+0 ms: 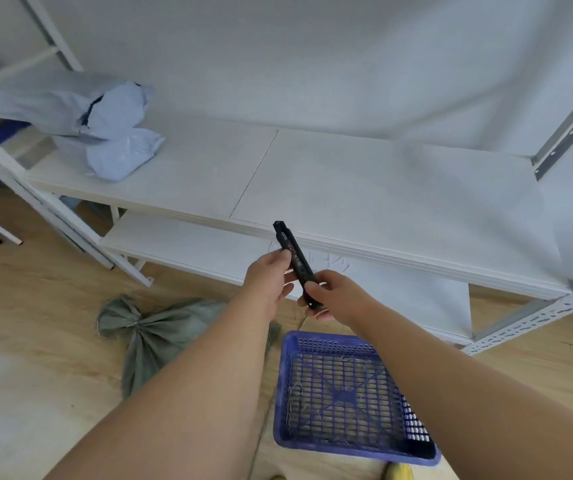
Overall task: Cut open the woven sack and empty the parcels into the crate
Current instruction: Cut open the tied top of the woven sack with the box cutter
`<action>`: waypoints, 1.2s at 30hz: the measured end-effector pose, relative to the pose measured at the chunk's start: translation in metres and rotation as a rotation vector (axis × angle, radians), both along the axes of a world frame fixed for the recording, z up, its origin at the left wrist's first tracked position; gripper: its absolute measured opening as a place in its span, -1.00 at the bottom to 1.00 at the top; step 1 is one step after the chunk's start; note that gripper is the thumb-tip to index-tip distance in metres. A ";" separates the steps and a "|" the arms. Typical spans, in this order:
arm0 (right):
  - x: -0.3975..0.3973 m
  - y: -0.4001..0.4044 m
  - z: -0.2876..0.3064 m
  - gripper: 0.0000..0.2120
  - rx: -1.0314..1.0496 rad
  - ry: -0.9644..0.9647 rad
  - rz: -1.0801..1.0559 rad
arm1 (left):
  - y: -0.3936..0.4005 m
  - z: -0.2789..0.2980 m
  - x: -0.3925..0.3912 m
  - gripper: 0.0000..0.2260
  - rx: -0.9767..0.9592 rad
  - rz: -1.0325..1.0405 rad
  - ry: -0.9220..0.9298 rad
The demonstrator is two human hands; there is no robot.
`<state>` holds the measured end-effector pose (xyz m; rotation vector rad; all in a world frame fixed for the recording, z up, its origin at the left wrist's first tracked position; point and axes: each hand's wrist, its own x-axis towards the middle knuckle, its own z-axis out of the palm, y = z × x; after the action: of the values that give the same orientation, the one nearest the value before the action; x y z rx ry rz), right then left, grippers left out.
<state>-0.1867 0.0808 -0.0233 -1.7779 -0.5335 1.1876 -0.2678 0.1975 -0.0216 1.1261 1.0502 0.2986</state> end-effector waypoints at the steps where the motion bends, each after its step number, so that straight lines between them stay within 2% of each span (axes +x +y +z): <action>1: -0.009 0.006 0.001 -0.79 0.013 0.013 0.006 | 0.006 0.003 -0.009 -0.85 0.022 0.014 0.002; 6: -0.053 0.034 0.016 -0.76 0.110 0.159 -0.077 | 0.030 0.014 -0.051 -0.87 0.054 -0.022 0.001; 16: -0.078 0.044 0.033 -0.67 -0.028 -0.162 -0.151 | 0.032 0.022 -0.074 -0.88 0.037 -0.051 -0.064; 24: -0.076 0.029 0.010 -0.76 0.050 -0.052 -0.050 | 0.010 0.007 -0.081 -0.85 0.059 -0.031 -0.033; 28: -0.083 0.026 -0.011 -0.65 -0.015 -0.137 -0.059 | 0.003 -0.009 -0.094 -0.82 0.012 -0.061 0.016; 32: -0.094 0.033 -0.019 -0.56 -0.065 -0.128 -0.114 | 0.008 -0.018 -0.106 -0.81 -0.060 -0.053 -0.009; 36: -0.108 0.054 -0.021 -0.63 -0.043 -0.056 -0.074 | 0.033 -0.023 -0.115 -0.85 -0.077 -0.005 -0.050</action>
<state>-0.2946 0.1345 -0.0438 -1.8562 -0.4733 1.1093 -0.3829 0.2310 -0.0446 1.0472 1.0066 0.2786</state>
